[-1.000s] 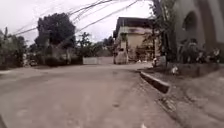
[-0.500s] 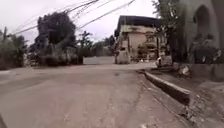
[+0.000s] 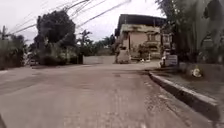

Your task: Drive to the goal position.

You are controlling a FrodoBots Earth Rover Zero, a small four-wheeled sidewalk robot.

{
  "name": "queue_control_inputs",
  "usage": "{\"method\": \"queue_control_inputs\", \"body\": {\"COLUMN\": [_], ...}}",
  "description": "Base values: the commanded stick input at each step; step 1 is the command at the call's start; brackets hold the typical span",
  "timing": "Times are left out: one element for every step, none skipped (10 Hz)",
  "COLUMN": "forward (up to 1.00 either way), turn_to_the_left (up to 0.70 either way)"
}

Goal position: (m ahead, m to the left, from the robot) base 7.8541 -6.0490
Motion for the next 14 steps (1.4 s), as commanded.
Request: {"method": "queue_control_inputs", "body": {"forward": [1.00,1.00,1.00,1.00,1.00,1.00,1.00,1.00,1.00,1.00,1.00,1.00,1.00,1.00], "turn_to_the_left": [-0.10,0.00,0.00,0.00,0.00,0.00,0.00,0.00,0.00,0.00,0.00,0.00,-0.01,-0.05]}}
